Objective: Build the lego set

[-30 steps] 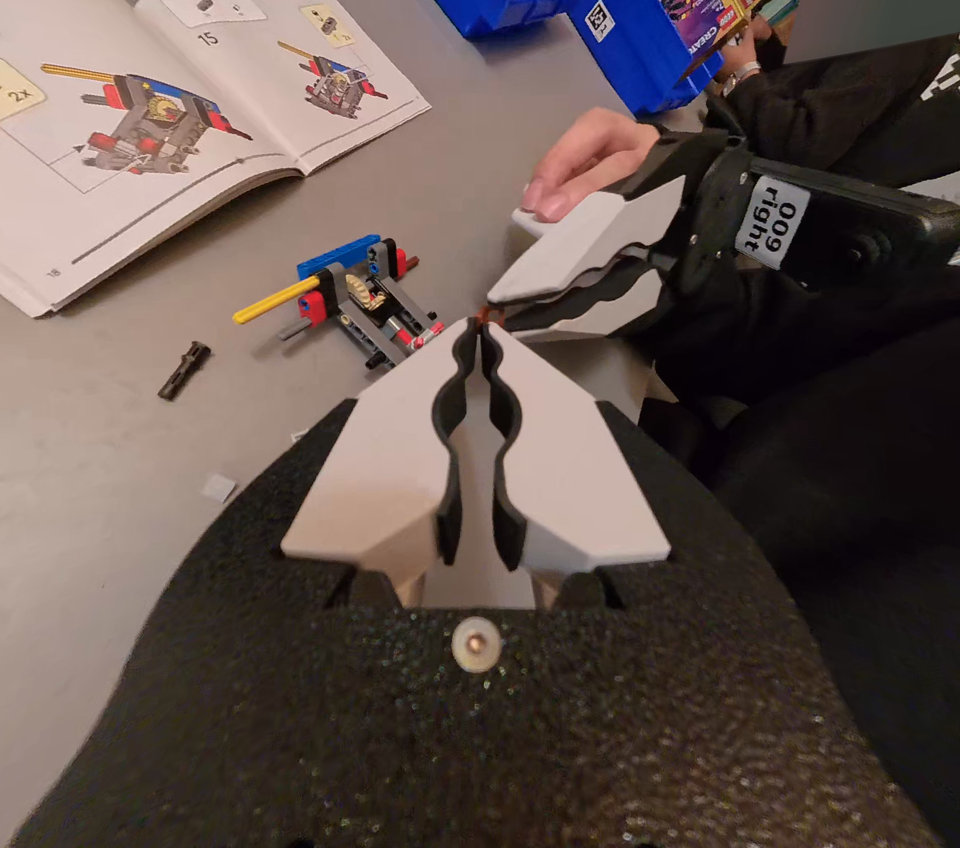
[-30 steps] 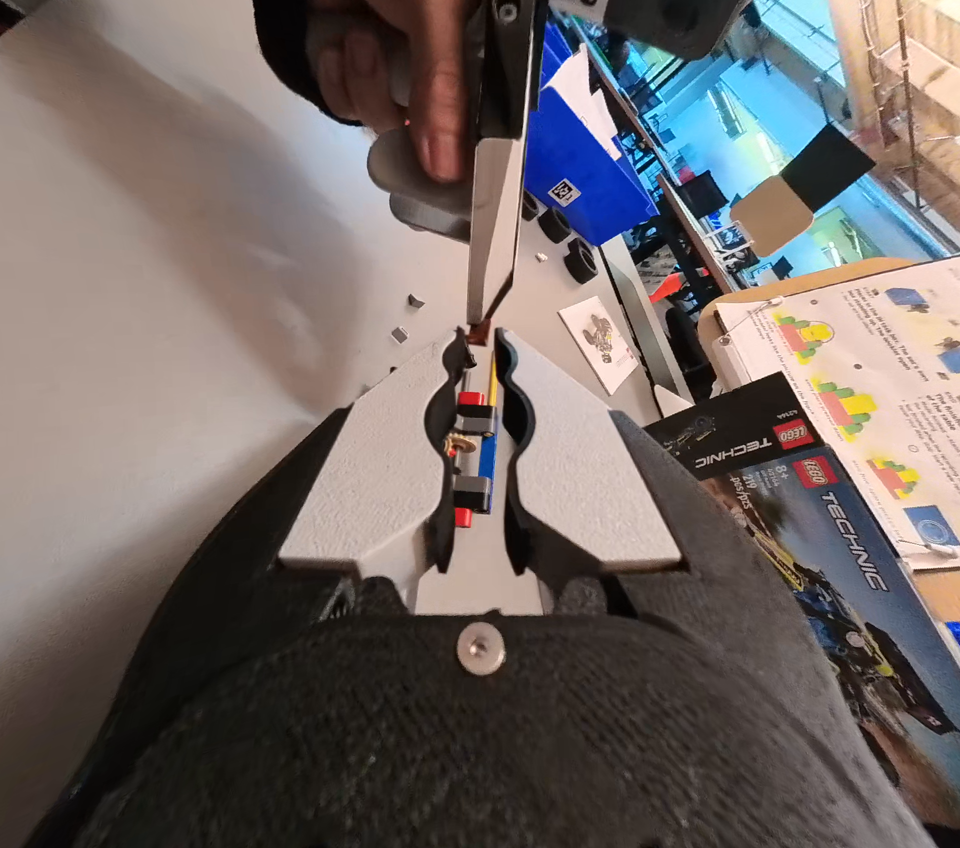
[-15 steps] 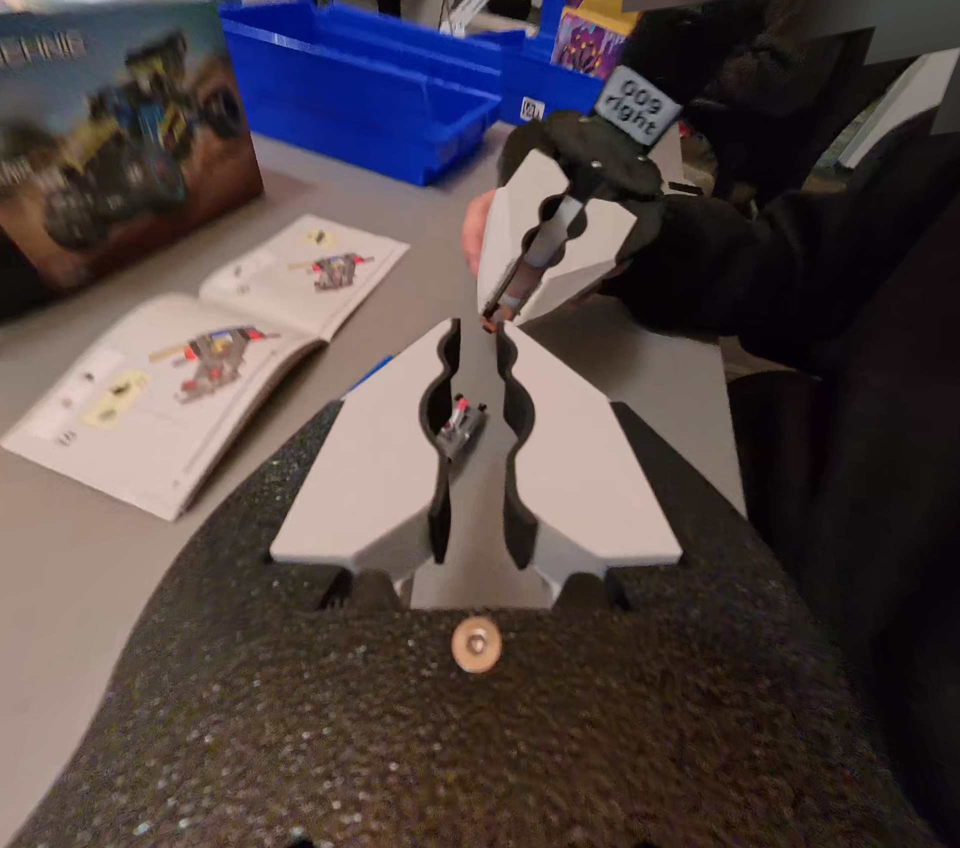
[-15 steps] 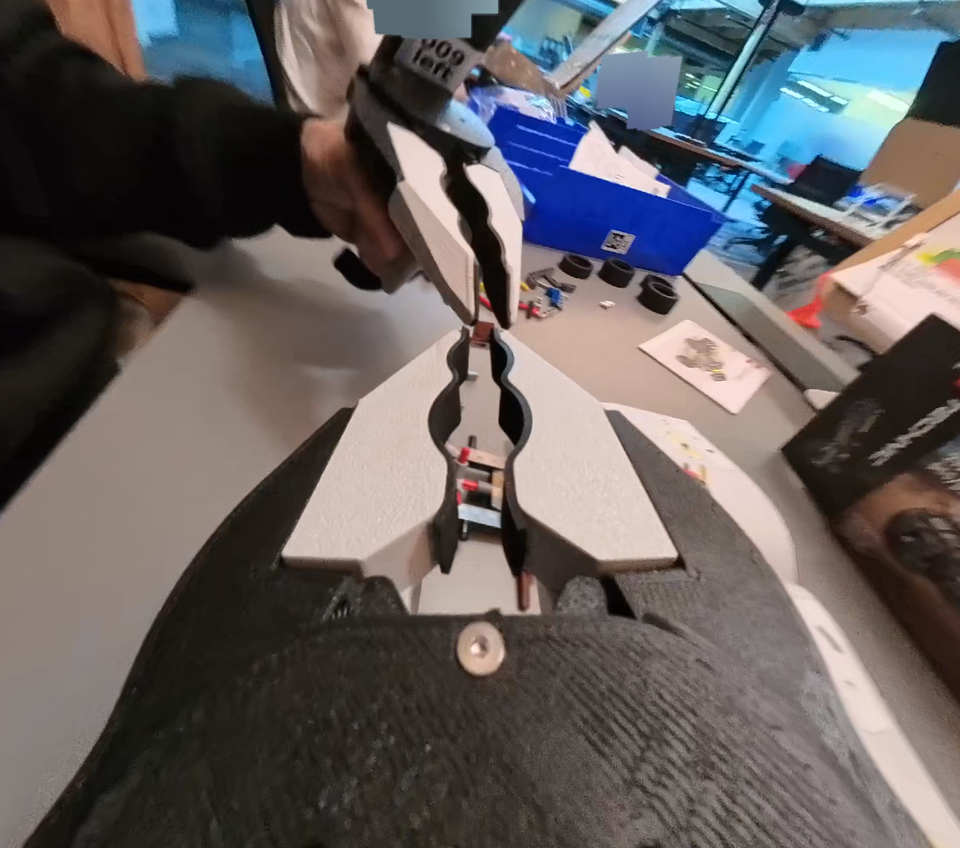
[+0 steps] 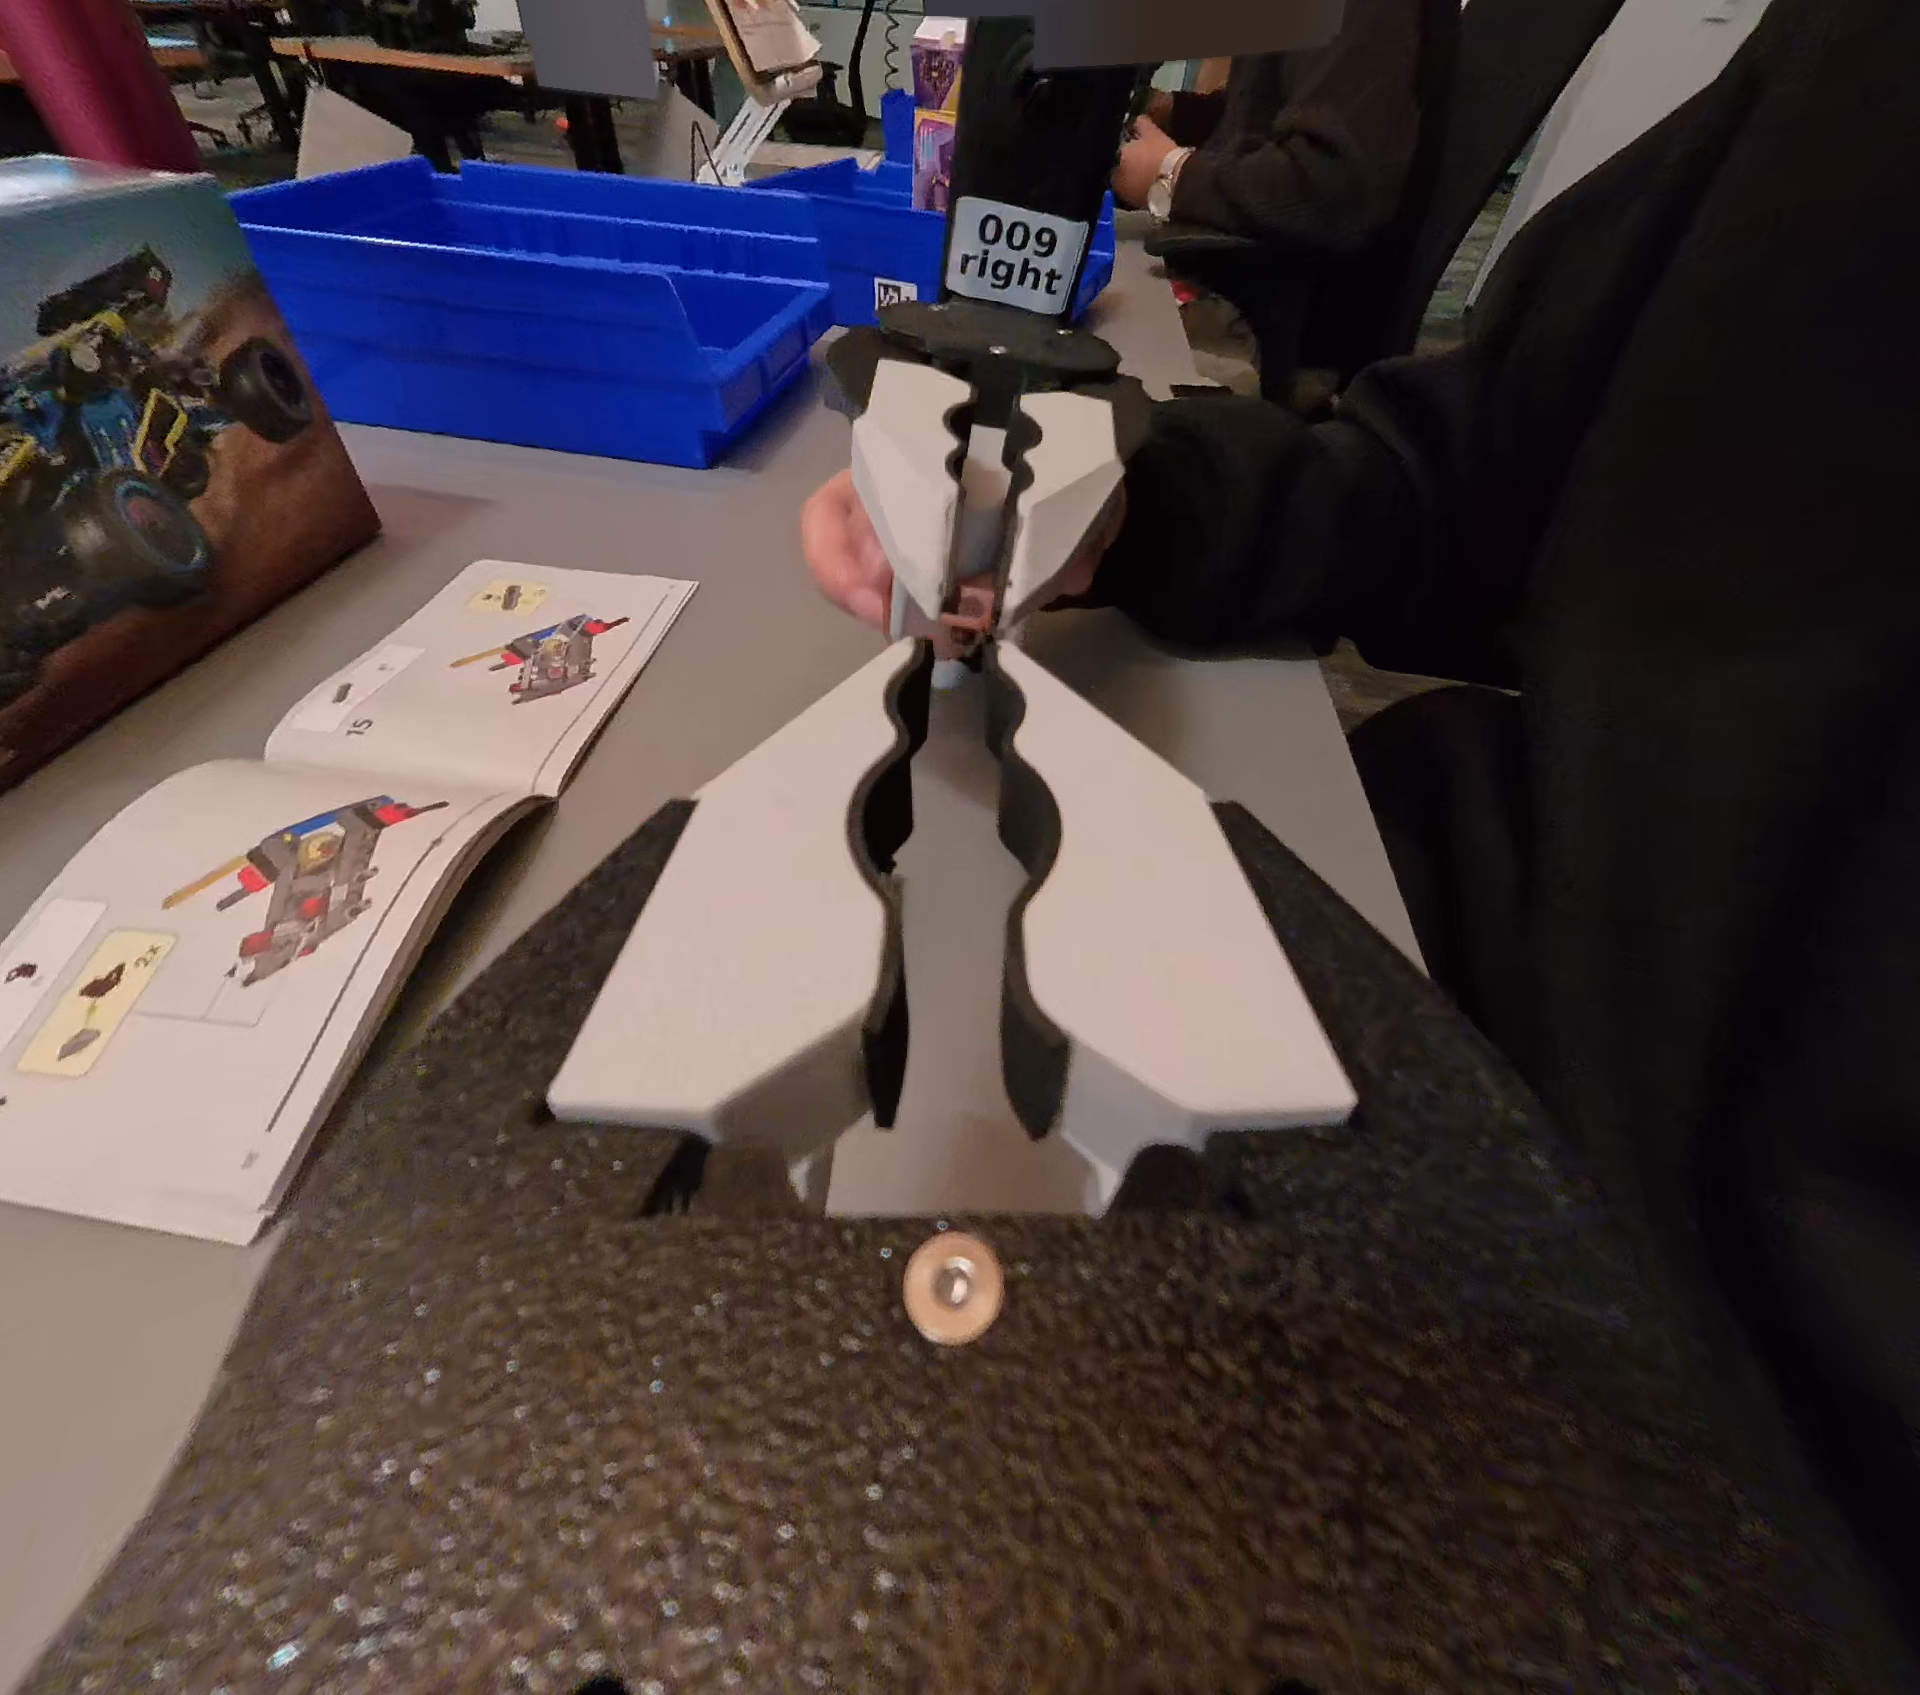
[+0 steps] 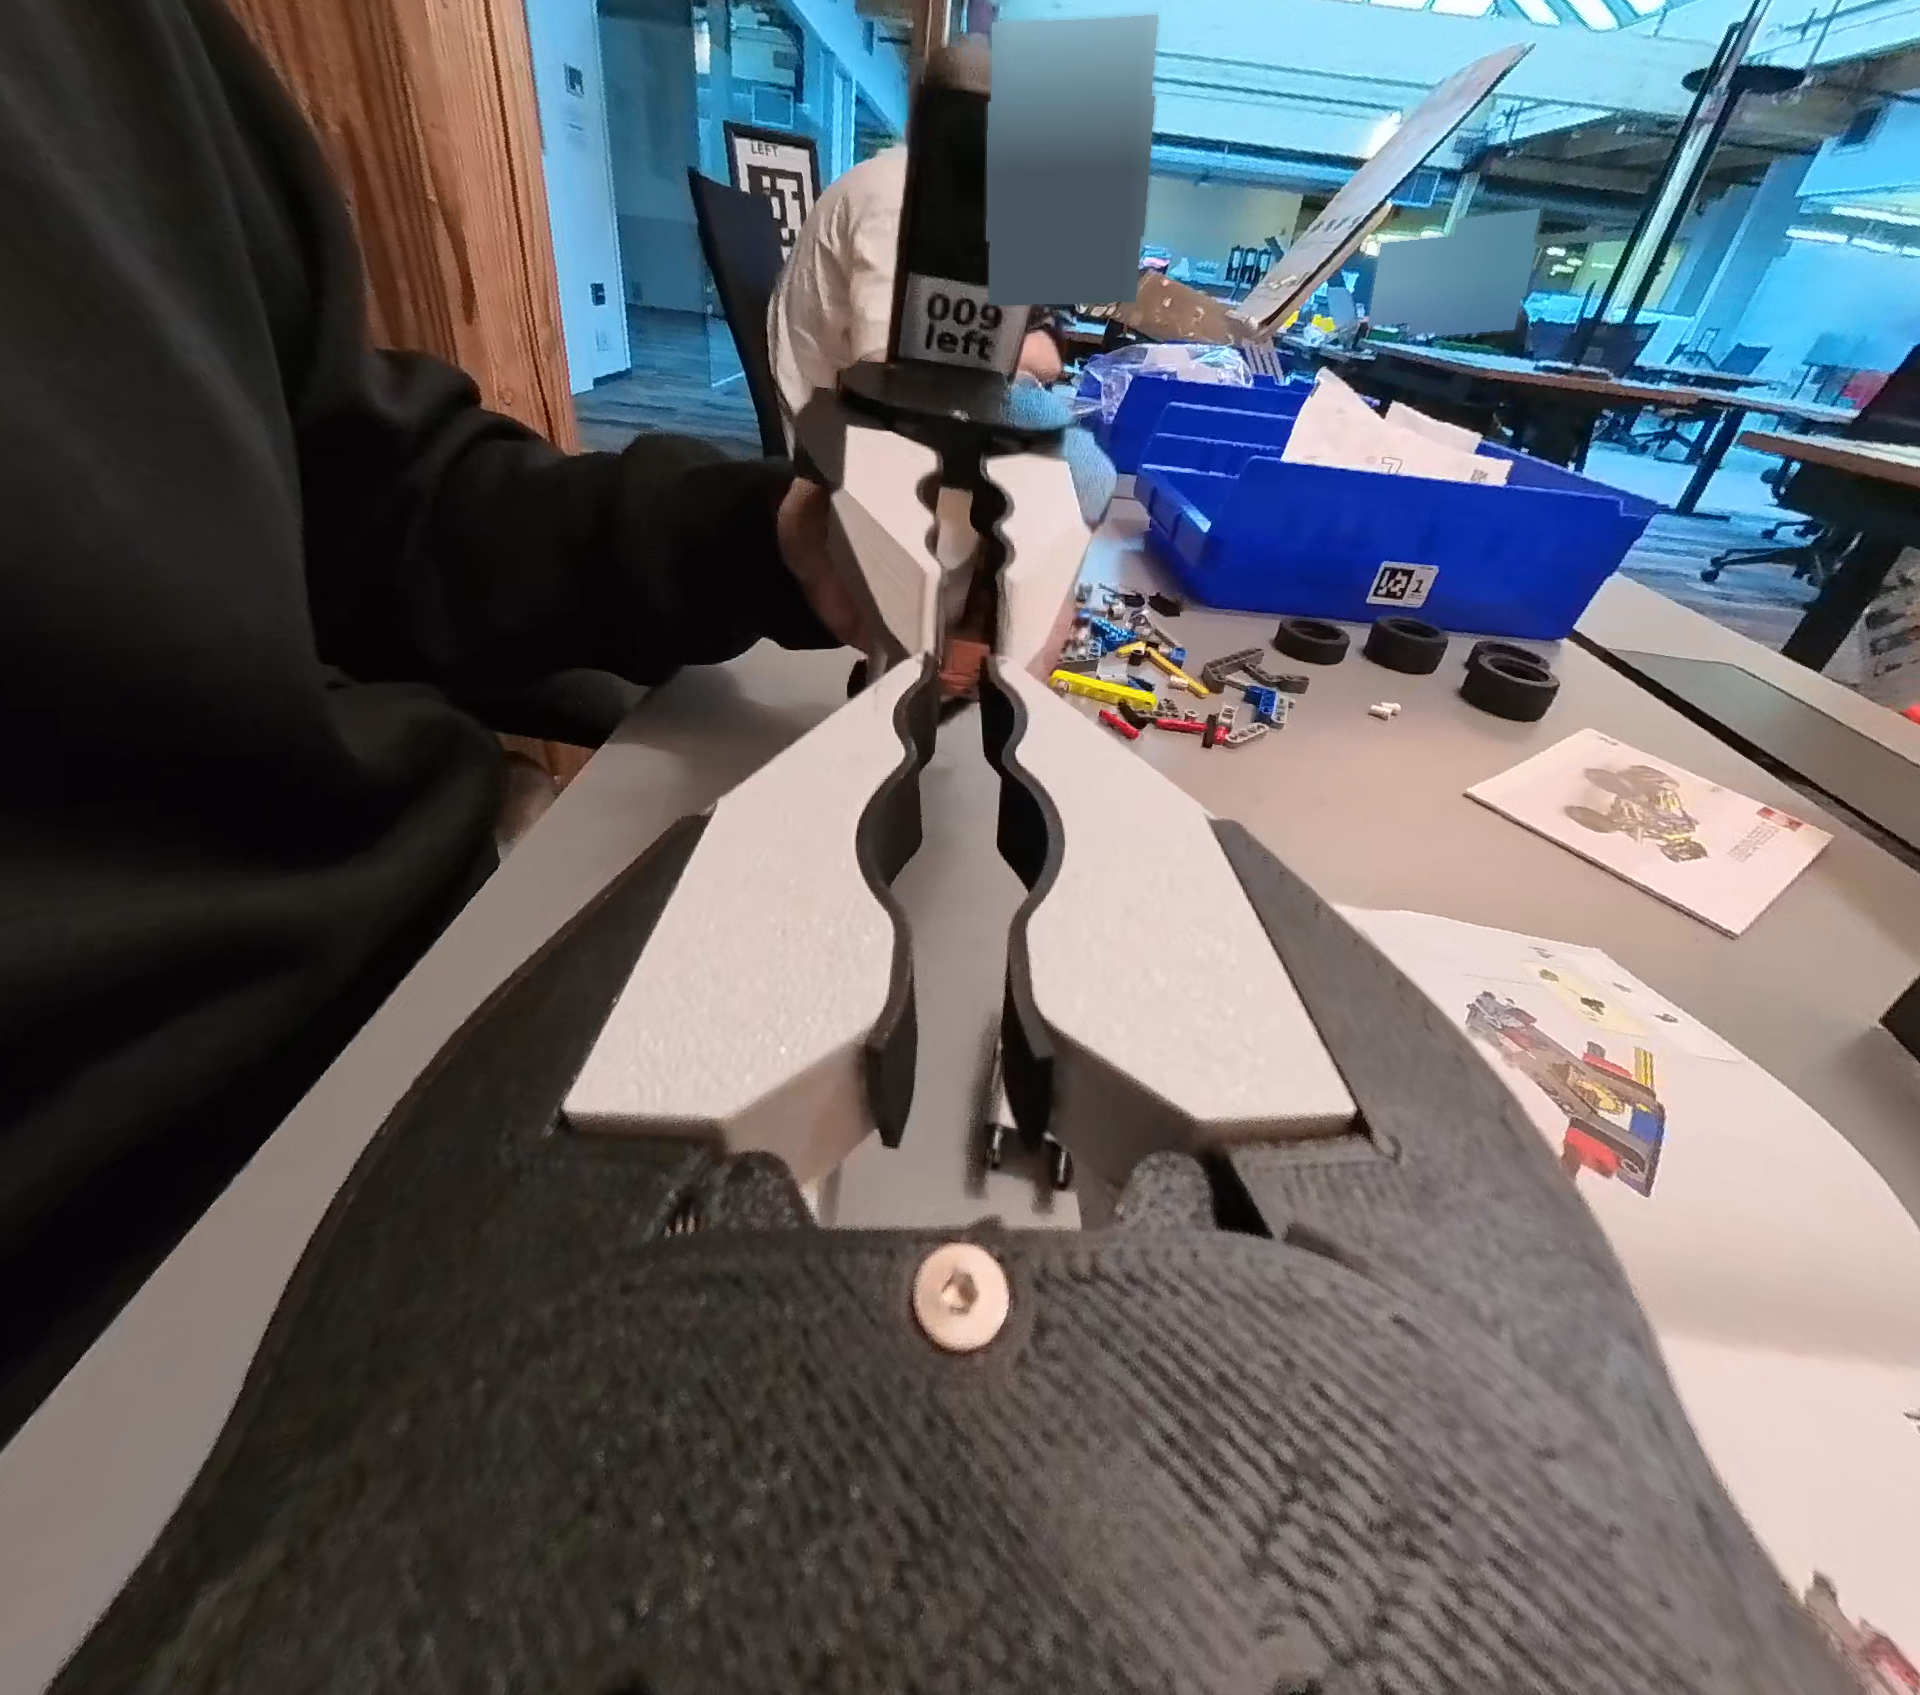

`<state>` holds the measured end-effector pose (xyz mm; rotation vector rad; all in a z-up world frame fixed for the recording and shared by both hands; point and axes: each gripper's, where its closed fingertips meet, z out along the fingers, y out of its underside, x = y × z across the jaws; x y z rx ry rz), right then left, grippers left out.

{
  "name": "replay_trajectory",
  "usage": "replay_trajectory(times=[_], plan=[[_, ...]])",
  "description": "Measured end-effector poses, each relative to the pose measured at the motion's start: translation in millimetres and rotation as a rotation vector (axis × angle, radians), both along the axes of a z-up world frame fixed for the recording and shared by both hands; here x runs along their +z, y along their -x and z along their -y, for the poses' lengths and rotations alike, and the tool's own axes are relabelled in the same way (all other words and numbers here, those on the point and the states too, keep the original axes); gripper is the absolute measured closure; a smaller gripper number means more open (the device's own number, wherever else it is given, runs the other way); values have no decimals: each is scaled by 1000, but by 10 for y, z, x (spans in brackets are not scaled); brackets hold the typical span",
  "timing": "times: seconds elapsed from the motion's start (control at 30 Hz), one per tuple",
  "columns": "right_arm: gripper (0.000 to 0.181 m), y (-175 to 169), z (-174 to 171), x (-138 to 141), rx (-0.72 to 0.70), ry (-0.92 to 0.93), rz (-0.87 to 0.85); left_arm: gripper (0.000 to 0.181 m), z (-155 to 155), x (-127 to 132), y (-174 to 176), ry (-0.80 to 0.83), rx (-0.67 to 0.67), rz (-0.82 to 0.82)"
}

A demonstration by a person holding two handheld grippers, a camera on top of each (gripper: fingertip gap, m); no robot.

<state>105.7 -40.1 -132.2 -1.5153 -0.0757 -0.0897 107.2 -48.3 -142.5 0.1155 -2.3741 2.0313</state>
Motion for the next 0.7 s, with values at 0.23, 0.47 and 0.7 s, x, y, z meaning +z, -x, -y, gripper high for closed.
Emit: replay_trajectory(times=[0.23,0.47,0.7], plan=[[176,19,-7,-11,9,9,13,174,-5,2,46,12,-27,5],[176,39,-18,-41,22,25,12,173,-2,3,38,30,-34,-16],[176,34,-26,-65,13,40,29,176,-14,-23,20,17,-26,-10]])
